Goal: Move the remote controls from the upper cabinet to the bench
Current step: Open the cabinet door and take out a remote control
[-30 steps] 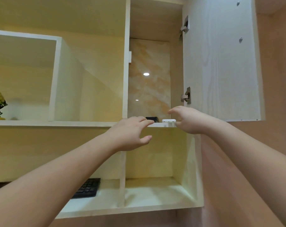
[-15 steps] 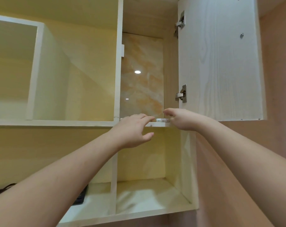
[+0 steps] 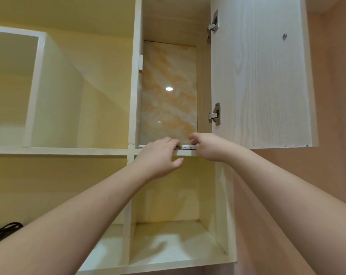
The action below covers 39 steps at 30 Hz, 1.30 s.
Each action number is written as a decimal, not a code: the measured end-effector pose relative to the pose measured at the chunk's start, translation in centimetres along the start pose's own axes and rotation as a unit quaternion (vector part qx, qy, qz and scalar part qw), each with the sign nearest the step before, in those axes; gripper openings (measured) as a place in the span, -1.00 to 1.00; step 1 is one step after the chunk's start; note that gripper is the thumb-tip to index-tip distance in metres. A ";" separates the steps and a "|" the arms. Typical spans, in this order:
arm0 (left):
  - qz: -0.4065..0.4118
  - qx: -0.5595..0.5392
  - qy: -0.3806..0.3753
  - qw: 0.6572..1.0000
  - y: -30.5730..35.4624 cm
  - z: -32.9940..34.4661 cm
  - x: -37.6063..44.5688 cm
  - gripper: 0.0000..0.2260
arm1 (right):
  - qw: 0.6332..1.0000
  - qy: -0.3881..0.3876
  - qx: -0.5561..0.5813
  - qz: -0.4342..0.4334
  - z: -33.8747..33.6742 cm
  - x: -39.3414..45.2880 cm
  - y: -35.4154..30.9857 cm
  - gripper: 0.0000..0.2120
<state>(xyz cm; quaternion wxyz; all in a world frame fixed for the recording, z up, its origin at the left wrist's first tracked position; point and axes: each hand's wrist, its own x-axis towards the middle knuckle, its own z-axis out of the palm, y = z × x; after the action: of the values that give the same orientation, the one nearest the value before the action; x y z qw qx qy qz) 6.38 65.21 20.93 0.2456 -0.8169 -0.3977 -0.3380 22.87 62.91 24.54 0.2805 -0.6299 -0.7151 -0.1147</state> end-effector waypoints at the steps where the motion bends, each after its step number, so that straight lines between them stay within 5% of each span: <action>1: -0.011 -0.008 -0.002 1.000 0.2 0.1 0.2 -0.57 | 1.000 0.001 0.011 -0.007 -0.2 -0.3 0.0 -0.52; 8: -0.074 -0.016 -0.014 0.997 1.9 0.8 2.1 -0.45 | 0.995 0.014 0.096 -0.034 -0.8 -1.7 -0.2 -0.43; 17: -0.171 -0.086 -0.011 0.981 2.7 0.6 3.4 -0.54 | 0.977 0.027 0.208 -0.028 -1.4 -2.7 0.0 -0.41; 31: -0.174 -0.190 -0.015 0.966 3.0 -2.1 2.9 -0.83 | 0.994 0.039 0.102 -0.010 -1.1 -2.7 0.3 -0.42; 39: -0.174 -0.227 0.001 0.958 1.1 -3.1 1.3 -0.75 | 0.998 0.017 0.052 -0.023 -0.4 -2.5 -0.3 -0.47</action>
<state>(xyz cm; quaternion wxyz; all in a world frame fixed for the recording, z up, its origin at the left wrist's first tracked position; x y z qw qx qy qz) 6.77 63.19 23.80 -0.0087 -0.7694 -0.4460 -0.4573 22.76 60.55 23.52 0.3222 -0.5959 -0.7295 -0.0950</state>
